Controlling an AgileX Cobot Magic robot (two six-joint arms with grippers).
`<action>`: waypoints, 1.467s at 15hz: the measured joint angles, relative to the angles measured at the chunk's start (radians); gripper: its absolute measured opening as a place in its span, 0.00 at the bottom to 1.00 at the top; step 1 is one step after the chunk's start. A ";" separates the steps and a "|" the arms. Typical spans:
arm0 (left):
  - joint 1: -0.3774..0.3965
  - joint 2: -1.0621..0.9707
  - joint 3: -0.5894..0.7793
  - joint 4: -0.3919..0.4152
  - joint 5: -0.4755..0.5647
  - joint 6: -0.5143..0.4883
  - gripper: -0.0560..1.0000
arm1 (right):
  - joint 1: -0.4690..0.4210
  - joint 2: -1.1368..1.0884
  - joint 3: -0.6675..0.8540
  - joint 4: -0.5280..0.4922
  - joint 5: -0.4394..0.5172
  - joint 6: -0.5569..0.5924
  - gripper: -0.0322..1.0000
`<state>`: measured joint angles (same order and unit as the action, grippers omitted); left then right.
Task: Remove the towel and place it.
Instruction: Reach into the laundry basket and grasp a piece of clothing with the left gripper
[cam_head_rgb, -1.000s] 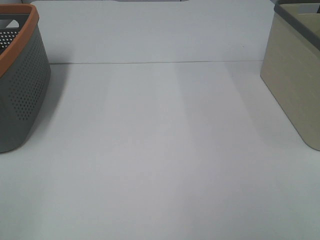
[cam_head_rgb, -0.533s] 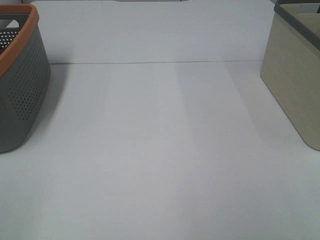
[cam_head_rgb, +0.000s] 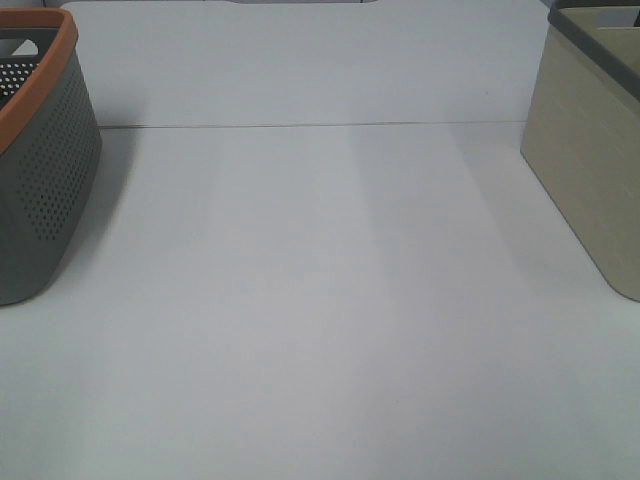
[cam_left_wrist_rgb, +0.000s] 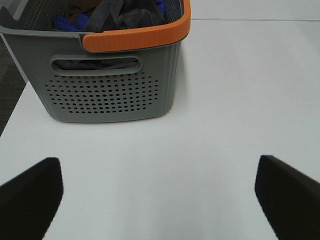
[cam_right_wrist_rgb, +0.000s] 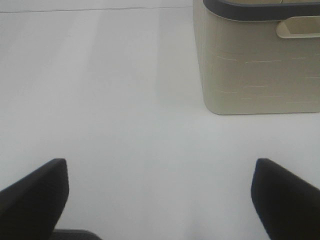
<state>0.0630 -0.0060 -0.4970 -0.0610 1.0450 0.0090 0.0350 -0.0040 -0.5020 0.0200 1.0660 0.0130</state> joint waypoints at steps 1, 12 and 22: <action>0.000 0.000 0.000 0.000 0.000 0.000 0.99 | 0.000 0.000 0.000 0.000 0.000 0.000 0.96; 0.000 0.000 0.000 0.000 0.000 0.000 0.99 | 0.000 0.000 0.000 0.000 0.000 0.000 0.96; 0.000 0.000 0.000 0.000 0.000 0.000 0.99 | 0.000 0.000 0.000 0.000 0.000 0.000 0.96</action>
<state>0.0630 -0.0060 -0.4970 -0.0610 1.0450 0.0090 0.0350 -0.0040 -0.5020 0.0200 1.0660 0.0130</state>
